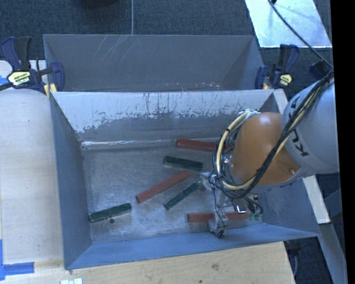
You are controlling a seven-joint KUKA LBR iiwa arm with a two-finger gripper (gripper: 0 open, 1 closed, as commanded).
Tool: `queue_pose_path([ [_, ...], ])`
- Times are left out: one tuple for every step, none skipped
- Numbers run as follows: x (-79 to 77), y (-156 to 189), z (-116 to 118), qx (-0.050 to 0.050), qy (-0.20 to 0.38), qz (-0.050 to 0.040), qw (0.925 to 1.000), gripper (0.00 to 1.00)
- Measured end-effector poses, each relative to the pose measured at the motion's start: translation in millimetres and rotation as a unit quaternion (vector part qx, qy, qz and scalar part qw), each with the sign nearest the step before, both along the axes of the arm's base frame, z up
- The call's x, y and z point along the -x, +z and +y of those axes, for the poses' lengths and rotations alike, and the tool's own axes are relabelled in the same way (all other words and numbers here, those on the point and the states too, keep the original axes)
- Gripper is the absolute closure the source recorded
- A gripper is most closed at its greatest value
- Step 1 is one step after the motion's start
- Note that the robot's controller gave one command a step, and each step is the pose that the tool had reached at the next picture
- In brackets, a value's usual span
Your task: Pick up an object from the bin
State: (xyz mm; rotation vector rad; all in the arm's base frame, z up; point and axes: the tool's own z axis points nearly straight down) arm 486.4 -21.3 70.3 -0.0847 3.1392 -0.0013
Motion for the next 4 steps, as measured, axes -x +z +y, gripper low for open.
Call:
queue_pose_path([
  [-2.1,2,0,0.0,0.001,-0.003,1.0,1.0],
  [-0.2,0,0,0.0,0.001,-0.0004,1.0,0.0],
  [-0.7,0,1,0.0,0.002,-0.0009,1.0,1.0],
  [-35.5,144,-3,0.0,-0.012,-0.0031,0.9999,1.0],
])
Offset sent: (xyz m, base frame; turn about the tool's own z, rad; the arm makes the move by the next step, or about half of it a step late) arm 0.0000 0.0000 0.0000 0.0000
